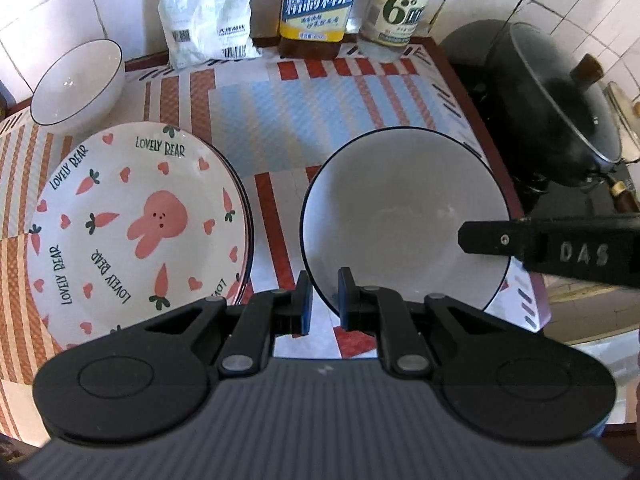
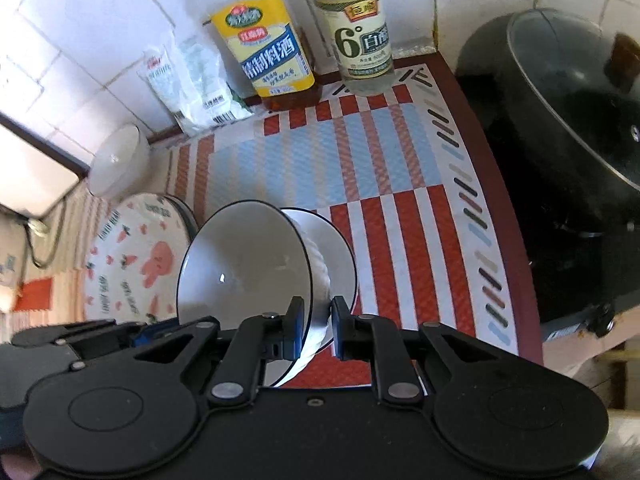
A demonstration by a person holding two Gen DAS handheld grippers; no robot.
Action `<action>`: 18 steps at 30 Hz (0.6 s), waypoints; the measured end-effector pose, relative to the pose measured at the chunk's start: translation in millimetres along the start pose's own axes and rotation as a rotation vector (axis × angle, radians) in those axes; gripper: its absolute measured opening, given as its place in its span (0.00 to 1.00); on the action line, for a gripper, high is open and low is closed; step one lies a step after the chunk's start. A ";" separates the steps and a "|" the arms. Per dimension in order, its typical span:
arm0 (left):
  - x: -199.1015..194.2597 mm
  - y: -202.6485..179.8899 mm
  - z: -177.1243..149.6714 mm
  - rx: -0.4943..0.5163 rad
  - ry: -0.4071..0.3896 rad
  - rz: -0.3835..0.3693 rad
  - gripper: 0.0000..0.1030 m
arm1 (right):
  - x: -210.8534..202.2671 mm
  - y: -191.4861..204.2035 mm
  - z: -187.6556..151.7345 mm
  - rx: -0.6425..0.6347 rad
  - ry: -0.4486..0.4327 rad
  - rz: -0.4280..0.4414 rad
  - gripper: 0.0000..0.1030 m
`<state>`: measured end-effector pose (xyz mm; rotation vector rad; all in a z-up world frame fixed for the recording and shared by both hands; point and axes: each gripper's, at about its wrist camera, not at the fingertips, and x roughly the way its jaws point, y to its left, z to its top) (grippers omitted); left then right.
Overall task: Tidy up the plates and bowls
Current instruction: 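Lower the white bowl onto the cloth beside the bunny plate and open both tools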
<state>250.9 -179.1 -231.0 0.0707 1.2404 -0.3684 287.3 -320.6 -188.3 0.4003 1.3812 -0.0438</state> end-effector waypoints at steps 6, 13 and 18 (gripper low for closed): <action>7.8 -11.7 7.9 0.071 -0.003 0.055 0.10 | 12.8 8.7 -4.3 -0.123 -0.019 -0.079 0.18; 12.3 -13.5 16.2 0.102 0.012 0.067 0.10 | 24.9 1.1 -14.1 -0.121 -0.062 -0.063 0.19; 15.2 -10.2 23.5 0.088 0.025 0.064 0.12 | 24.5 -5.9 -17.5 -0.119 -0.109 -0.021 0.22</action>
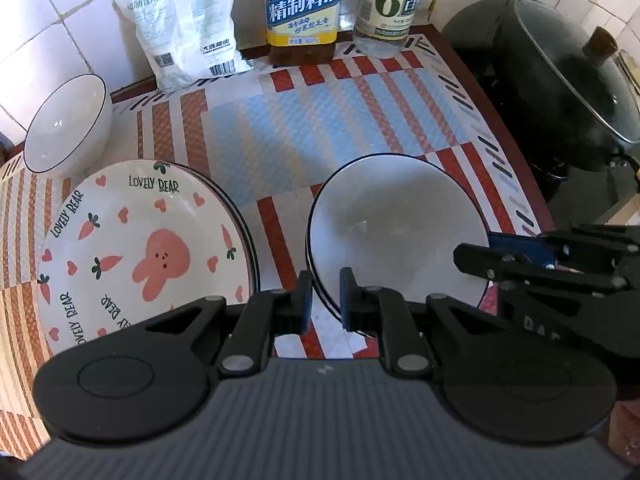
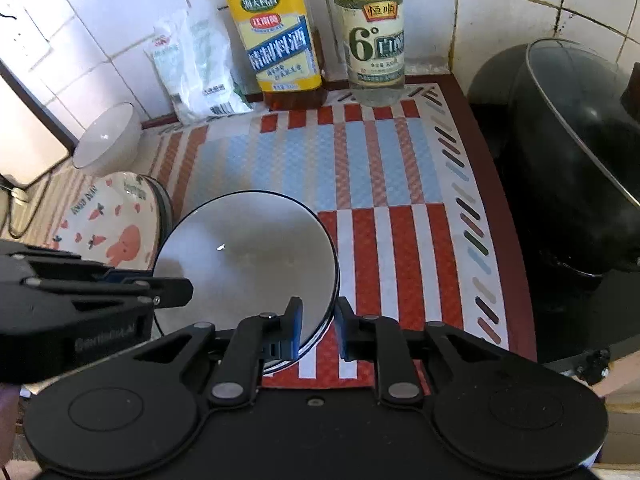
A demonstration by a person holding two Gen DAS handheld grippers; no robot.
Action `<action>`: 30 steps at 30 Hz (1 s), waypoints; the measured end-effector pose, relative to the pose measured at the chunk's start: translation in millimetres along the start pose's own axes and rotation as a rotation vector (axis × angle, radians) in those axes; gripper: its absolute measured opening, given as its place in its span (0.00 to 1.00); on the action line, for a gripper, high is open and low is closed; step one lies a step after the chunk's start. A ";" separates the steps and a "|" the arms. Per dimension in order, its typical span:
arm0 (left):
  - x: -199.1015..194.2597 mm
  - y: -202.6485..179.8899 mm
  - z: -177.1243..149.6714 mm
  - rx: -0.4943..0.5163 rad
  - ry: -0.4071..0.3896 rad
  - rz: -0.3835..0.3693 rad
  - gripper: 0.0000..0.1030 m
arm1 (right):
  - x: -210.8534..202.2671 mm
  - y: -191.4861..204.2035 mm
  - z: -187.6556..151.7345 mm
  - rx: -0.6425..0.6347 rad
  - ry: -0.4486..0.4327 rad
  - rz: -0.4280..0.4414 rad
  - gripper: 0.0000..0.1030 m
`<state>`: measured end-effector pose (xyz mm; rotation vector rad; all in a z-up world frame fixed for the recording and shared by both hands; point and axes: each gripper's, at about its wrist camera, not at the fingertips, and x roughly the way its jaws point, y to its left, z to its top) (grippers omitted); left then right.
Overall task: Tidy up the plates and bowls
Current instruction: 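Lower the white bowl onto the cloth beside the bunny plate and open both tools, then move both tools to the last white bowl beside the salt bag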
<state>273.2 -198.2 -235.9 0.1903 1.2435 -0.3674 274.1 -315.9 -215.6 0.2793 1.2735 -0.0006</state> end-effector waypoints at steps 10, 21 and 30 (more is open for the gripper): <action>-4.3 9.4 -1.6 -0.062 0.015 -0.049 0.15 | -3.9 -7.7 -2.6 0.009 -0.039 0.023 0.22; -54.3 20.6 -28.0 -0.116 -0.051 -0.064 0.26 | -53.7 -3.2 -5.9 -0.045 -0.115 0.076 0.29; -106.6 29.0 -55.4 -0.167 -0.123 -0.037 0.26 | -87.4 3.7 -14.7 -0.115 -0.112 0.130 0.43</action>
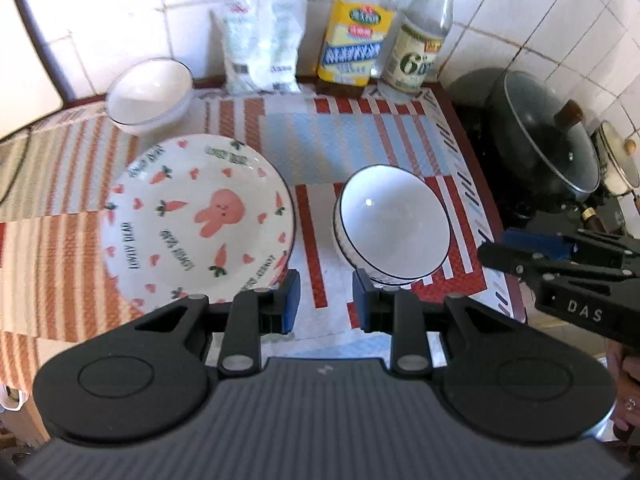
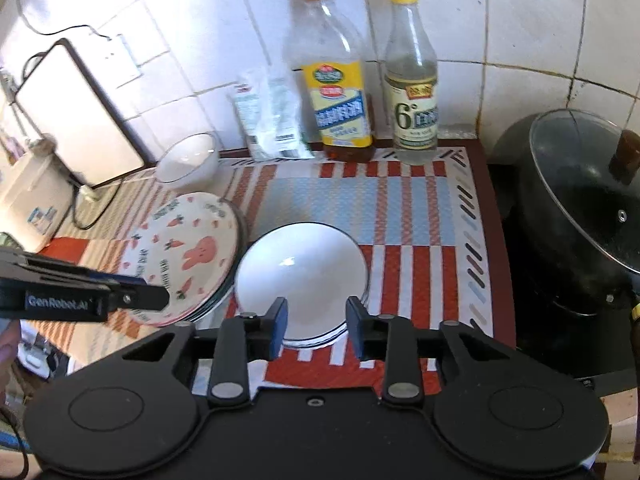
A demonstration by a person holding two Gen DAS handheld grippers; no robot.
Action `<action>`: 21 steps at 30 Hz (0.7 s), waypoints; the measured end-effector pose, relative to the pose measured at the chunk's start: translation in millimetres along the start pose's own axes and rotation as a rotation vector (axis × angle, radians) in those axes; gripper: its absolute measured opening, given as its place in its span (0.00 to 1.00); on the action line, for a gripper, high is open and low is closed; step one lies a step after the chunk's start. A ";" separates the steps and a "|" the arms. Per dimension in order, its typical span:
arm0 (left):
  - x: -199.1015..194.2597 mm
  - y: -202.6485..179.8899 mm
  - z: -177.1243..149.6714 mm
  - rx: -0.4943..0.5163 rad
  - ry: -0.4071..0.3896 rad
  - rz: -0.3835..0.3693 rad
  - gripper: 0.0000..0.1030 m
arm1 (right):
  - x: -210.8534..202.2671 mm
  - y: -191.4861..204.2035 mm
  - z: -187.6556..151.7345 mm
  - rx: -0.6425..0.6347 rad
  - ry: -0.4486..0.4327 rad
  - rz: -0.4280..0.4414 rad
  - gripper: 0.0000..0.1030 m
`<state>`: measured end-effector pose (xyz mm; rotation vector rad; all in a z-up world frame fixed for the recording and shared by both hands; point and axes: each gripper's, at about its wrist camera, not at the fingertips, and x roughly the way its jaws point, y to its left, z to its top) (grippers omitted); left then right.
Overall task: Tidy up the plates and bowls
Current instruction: 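Move both tools to the last white bowl beside the salt bag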
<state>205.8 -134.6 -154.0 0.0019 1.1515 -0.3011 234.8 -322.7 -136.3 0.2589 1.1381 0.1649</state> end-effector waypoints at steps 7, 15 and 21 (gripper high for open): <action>-45.4 13.2 -11.7 -0.037 -0.066 0.014 0.30 | -15.4 15.2 2.0 -0.038 0.015 0.042 0.58; -81.3 37.4 -10.1 -0.028 -0.111 0.068 0.34 | -32.1 39.9 19.9 -0.084 -0.010 0.112 0.60; -95.0 67.4 2.1 -0.027 -0.149 0.068 0.37 | -31.8 67.0 43.2 -0.118 -0.038 0.172 0.60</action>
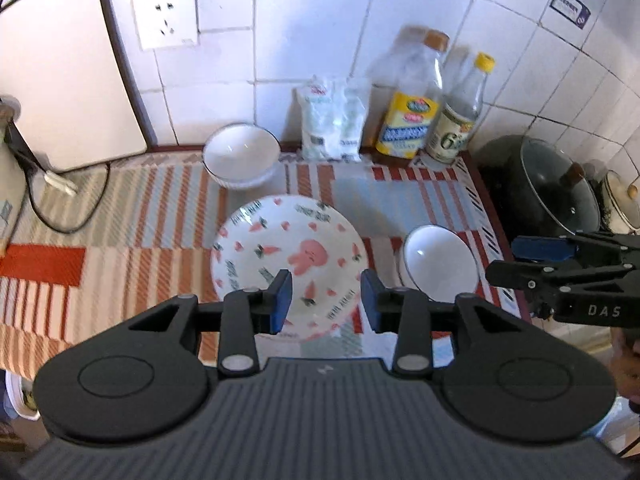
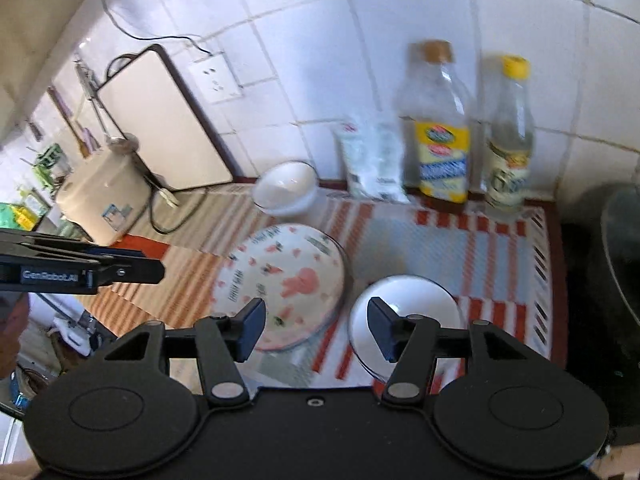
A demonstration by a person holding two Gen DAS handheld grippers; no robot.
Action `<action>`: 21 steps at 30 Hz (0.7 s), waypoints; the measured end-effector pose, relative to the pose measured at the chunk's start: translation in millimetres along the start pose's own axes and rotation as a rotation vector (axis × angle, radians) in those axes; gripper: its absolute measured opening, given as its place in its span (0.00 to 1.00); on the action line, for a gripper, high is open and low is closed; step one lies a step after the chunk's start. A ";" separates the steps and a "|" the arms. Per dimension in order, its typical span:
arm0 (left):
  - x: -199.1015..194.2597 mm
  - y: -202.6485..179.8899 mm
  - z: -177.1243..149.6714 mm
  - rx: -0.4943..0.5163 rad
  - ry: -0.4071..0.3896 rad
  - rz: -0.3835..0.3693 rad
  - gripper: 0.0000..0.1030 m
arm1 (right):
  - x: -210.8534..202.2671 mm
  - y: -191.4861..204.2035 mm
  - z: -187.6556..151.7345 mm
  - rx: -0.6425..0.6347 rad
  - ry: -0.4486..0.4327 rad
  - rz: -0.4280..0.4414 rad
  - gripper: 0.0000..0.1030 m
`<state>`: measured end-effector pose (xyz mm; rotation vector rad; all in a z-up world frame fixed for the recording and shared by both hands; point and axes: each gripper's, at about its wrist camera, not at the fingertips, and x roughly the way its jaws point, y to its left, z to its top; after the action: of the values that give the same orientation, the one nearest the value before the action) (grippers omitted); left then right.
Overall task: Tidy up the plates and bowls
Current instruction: 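Move both tools to the last white bowl beside the salt bag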
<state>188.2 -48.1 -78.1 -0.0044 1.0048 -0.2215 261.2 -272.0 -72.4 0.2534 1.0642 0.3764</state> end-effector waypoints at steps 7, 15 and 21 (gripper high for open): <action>7.1 43.3 32.2 0.016 -0.035 0.009 0.38 | 33.6 28.2 35.7 -0.033 -0.019 0.021 0.60; 45.0 89.0 71.5 0.023 -0.059 0.025 0.40 | 89.6 44.5 72.9 0.011 -0.045 0.048 0.60; 79.3 120.6 87.7 0.024 -0.089 0.001 0.40 | 137.0 46.2 93.1 0.053 -0.063 0.054 0.60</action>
<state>324.6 46.4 -109.9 0.0076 0.9136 -0.2308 394.4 -174.7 -121.0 0.3400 1.0082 0.3863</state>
